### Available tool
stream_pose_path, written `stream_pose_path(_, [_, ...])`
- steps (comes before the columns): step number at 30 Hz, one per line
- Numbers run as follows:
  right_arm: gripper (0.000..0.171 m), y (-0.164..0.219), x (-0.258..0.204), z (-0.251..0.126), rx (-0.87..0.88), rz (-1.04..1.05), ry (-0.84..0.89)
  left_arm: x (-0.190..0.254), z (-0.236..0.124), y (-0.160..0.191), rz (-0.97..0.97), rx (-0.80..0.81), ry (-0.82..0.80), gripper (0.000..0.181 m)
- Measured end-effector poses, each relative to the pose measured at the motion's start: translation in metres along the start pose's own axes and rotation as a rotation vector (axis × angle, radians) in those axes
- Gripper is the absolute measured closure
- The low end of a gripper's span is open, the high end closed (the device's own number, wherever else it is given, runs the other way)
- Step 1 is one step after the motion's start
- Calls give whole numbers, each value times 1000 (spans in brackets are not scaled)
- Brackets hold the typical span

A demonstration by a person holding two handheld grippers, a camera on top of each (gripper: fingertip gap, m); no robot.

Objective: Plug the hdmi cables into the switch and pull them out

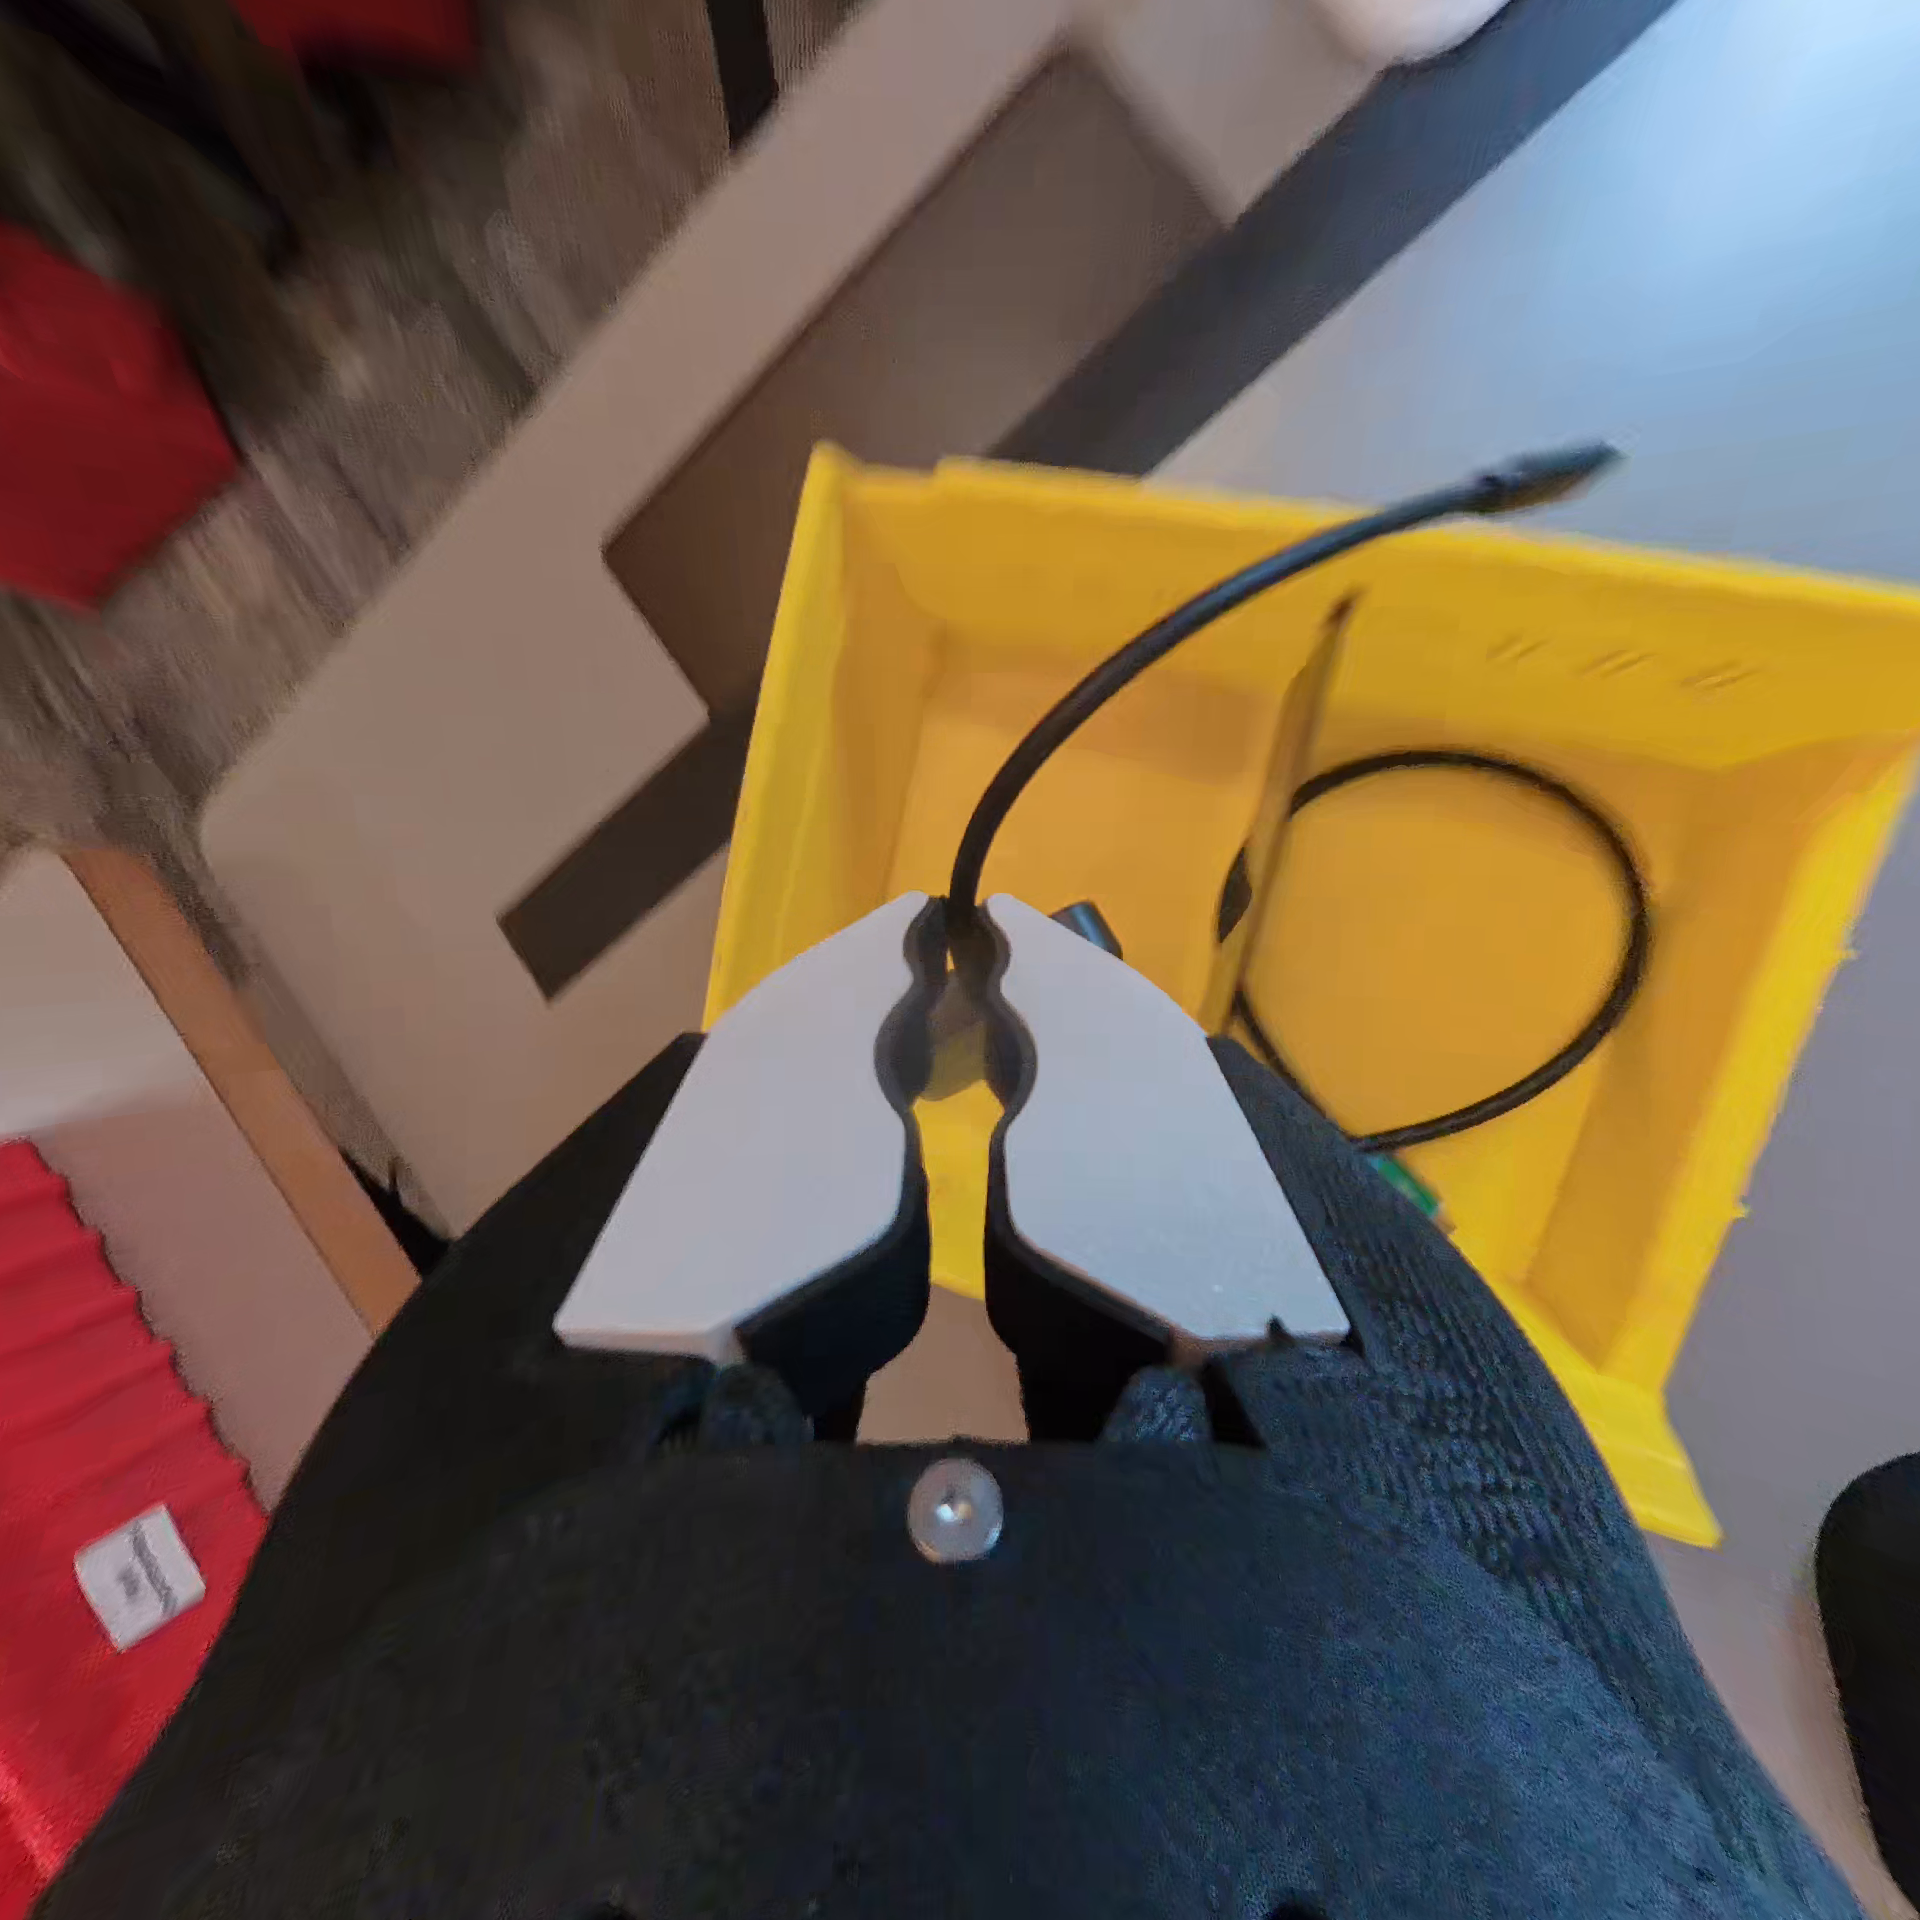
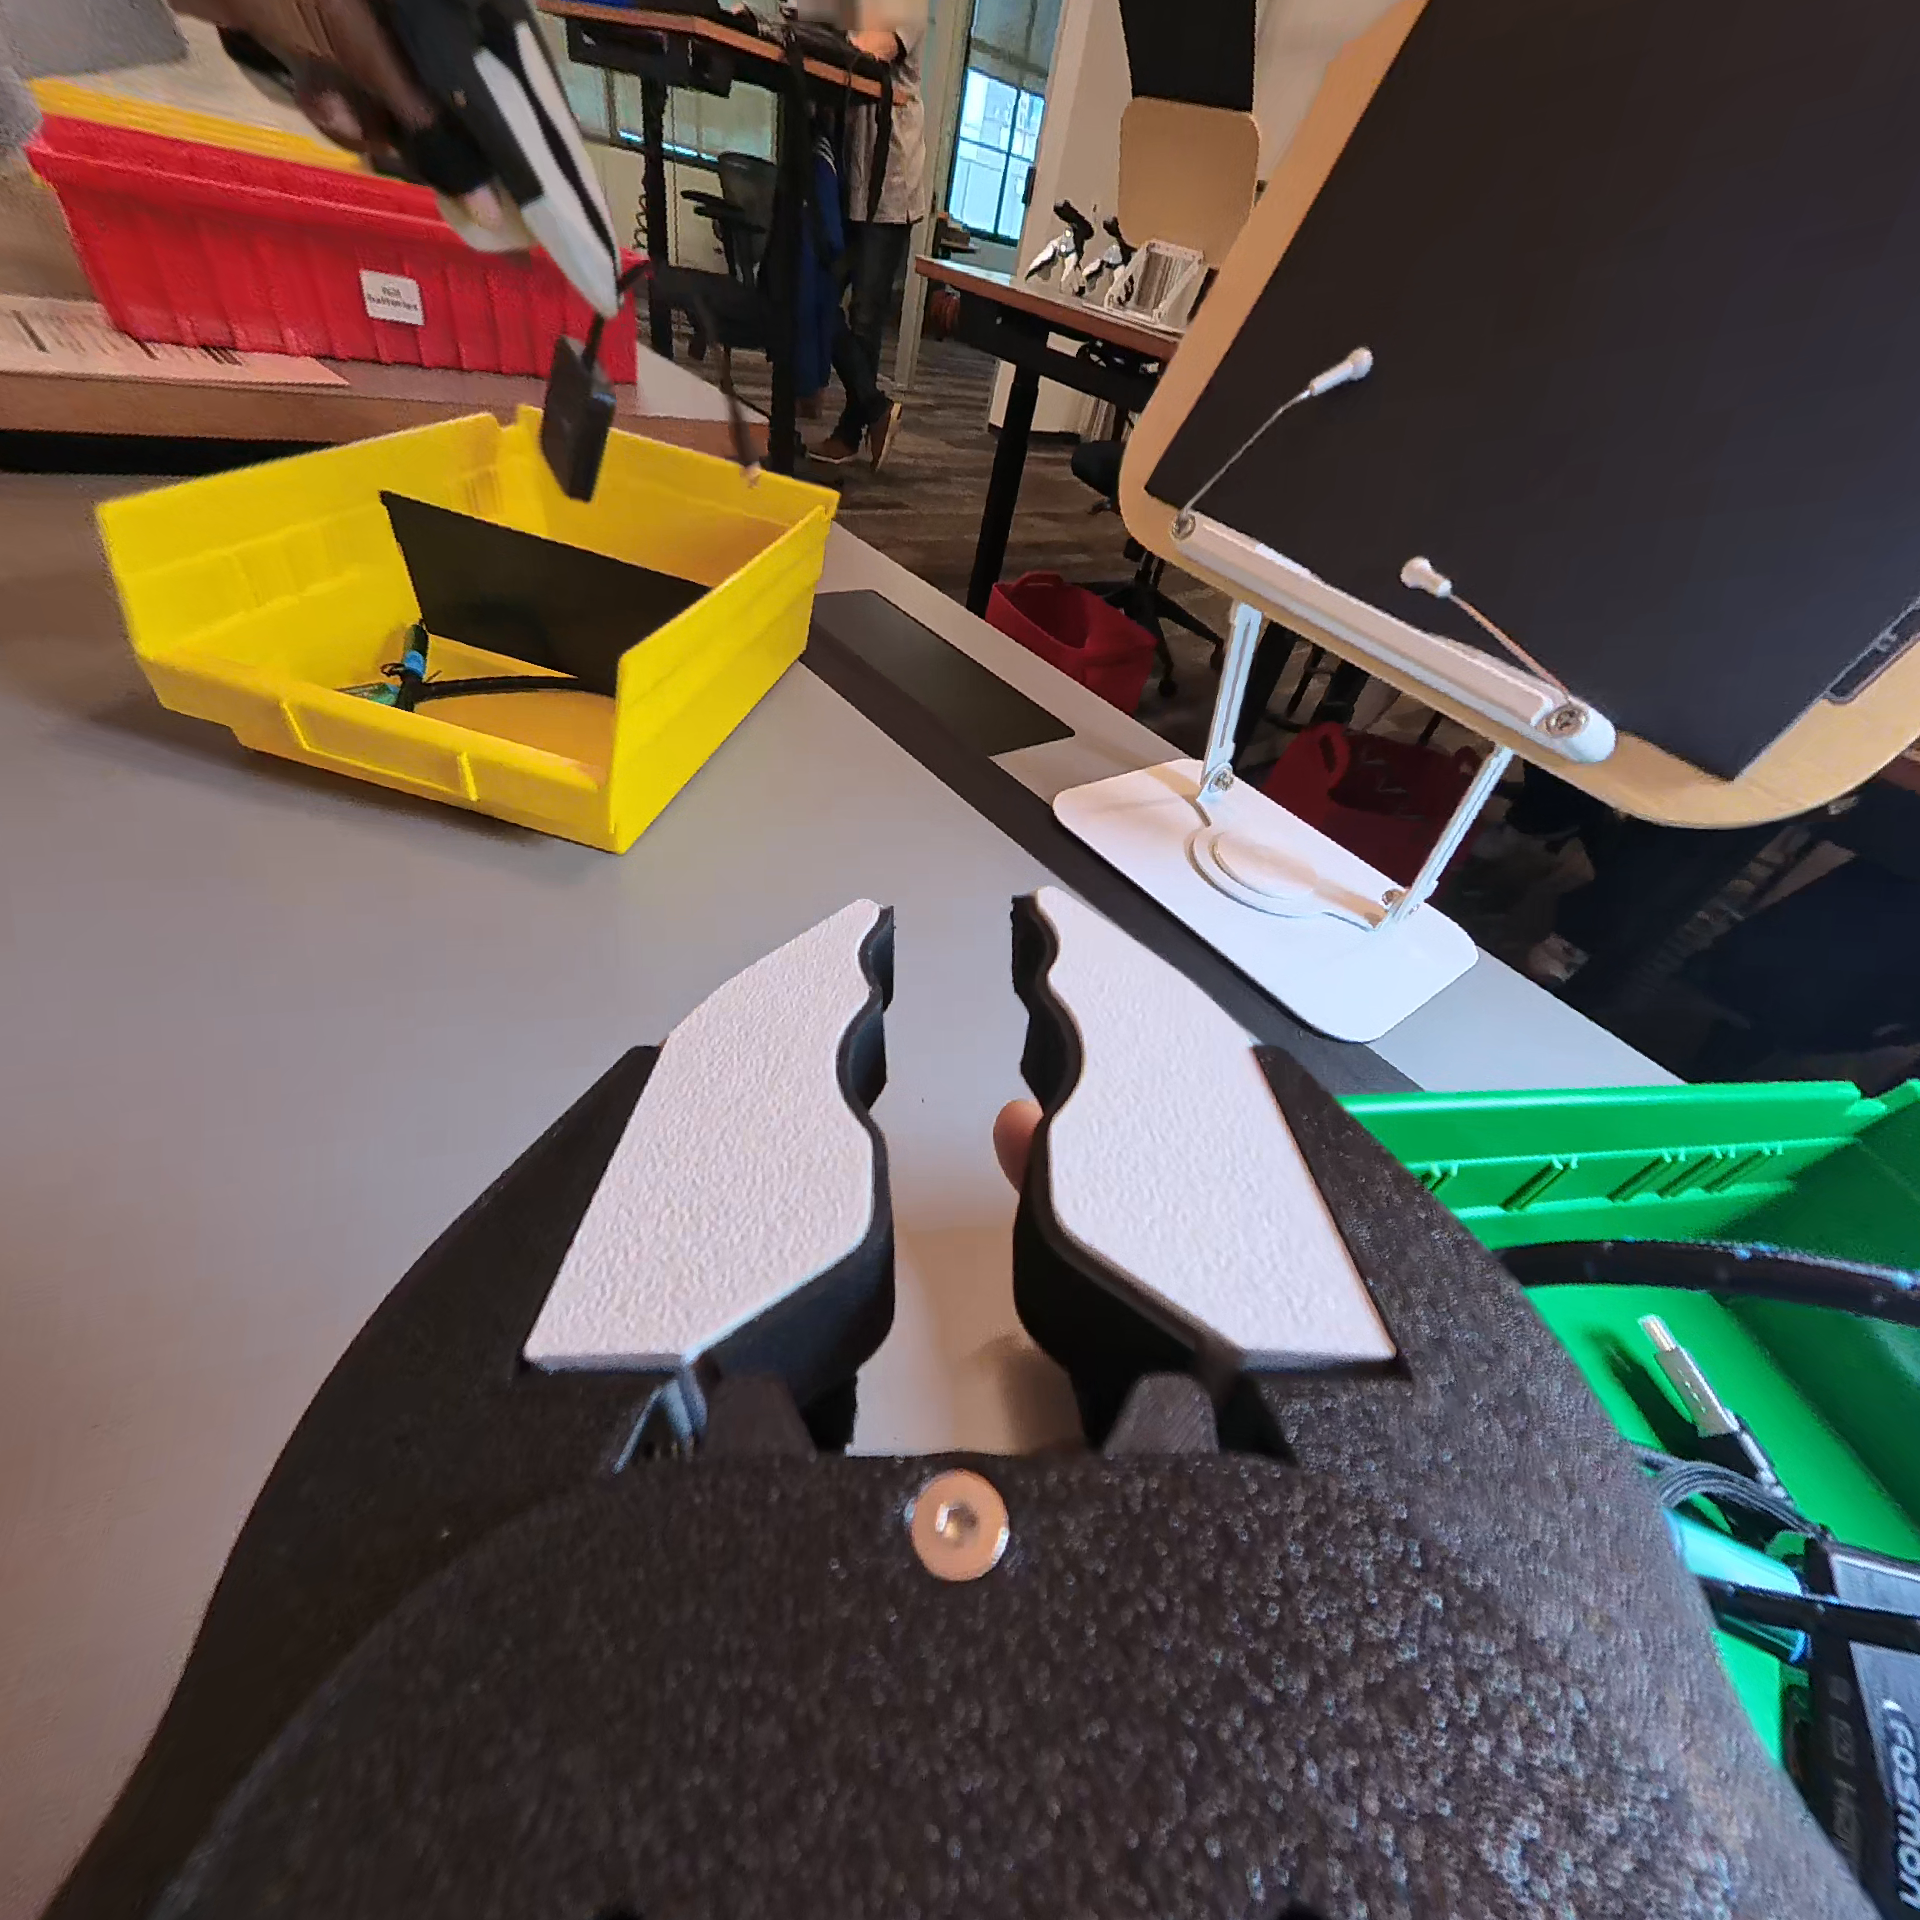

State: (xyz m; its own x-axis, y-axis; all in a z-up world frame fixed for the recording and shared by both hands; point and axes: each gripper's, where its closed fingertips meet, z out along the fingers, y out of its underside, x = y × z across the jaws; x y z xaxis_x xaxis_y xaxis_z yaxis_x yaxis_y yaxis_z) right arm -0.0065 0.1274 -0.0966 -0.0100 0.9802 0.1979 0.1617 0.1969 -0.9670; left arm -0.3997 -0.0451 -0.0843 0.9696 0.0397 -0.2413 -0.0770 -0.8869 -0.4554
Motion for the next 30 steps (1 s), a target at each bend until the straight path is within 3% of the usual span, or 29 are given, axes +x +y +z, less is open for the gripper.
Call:
stream_pose_path(1, [150,-4,-1,0,8,-7,0,11,-14,-16,19,79,13,176])
stream_pose_path(8, [147,-56,-24,1,117,-32,-55,155,-99,-113,165,659,242,177])
stream_pose_path(11, [144,-78,-51,5,140,-95,-110,235,-123,-133,220,844,502,177])
stream_pose_path(13, [141,-90,-66,3,159,-102,-186,282,-140,-135,290,953,709,177])
stream_pose_path(16, [124,-92,-99,-12,120,88,-566,329,-166,-122,445,1123,957,177])
stream_pose_path(18, [103,-82,-113,-23,96,173,-762,348,-180,-105,569,1247,1095,177])
stream_pose_path(22, [92,-69,-147,-26,144,265,-996,367,-195,-76,674,1341,1403,177])
stream_pose_path(25, [104,-72,-172,-19,194,309,-1072,378,-187,-71,678,1311,1506,177])
stream_pose_path(28, [154,-73,-186,-19,228,229,-1077,384,-173,-76,654,1275,1476,177])
stream_pose_path(30, [157,-78,-177,-21,267,165,-996,377,-173,-85,588,1299,1432,176])
